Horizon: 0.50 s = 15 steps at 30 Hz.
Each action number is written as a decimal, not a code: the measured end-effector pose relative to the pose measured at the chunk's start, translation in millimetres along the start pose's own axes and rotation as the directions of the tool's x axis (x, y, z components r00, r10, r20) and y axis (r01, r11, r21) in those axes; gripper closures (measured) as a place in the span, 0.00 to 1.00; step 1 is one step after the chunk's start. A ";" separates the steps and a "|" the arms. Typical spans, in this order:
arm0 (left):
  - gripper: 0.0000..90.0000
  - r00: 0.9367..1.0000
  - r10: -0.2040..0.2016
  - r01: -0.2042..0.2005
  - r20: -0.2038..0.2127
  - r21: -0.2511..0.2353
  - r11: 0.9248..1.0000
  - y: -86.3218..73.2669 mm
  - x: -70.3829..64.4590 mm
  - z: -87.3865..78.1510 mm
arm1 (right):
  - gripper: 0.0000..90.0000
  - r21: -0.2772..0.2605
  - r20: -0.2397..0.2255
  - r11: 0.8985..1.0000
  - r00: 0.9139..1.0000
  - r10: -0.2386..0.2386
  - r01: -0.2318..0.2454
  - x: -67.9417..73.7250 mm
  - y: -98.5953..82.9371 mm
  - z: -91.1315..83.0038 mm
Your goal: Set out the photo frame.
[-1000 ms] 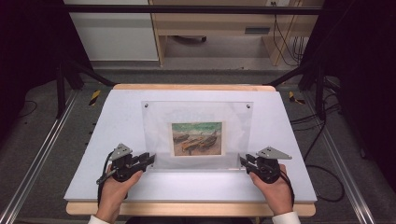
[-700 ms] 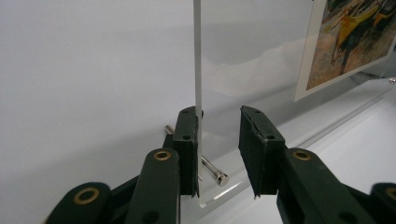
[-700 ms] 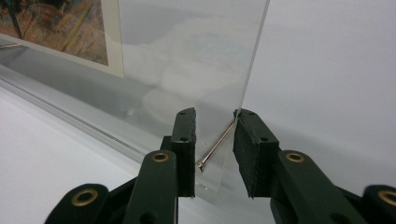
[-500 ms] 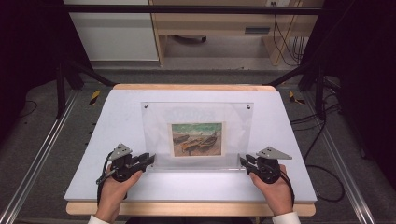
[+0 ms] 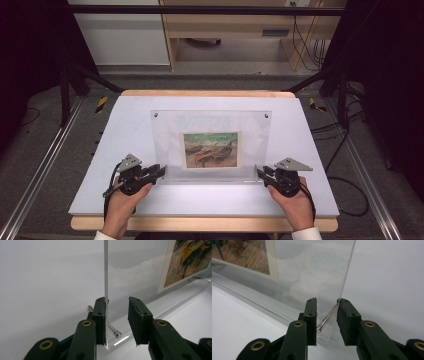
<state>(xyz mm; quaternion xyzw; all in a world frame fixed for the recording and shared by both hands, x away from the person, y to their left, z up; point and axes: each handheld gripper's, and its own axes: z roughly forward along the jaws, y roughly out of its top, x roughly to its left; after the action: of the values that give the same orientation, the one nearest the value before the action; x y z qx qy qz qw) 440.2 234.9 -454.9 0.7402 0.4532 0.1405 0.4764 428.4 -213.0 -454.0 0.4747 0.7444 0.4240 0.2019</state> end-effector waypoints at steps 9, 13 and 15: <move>0.74 1.000 0.014 -0.014 -0.005 0.015 1.000 -1.5 -2.2 -0.8 | 0.78 0.007 -0.004 1.000 1.000 -0.001 0.001 0.7 -2.1 -1.0; 0.73 1.000 0.017 -0.017 -0.007 0.018 1.000 -2.1 -2.9 -1.0 | 0.78 0.015 -0.001 1.000 1.000 -0.003 0.003 1.3 -3.3 -1.5; 0.73 1.000 0.018 -0.018 -0.006 0.020 1.000 -2.3 -3.1 -1.1 | 0.78 0.017 -0.001 1.000 1.000 0.002 -0.002 1.9 -3.7 -1.7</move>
<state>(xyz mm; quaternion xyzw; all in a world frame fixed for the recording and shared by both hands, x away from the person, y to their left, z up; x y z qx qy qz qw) 436.5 233.3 -455.5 0.7484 0.4494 0.1427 0.4664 424.4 -212.7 -455.9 0.4769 0.7476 0.4182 0.1970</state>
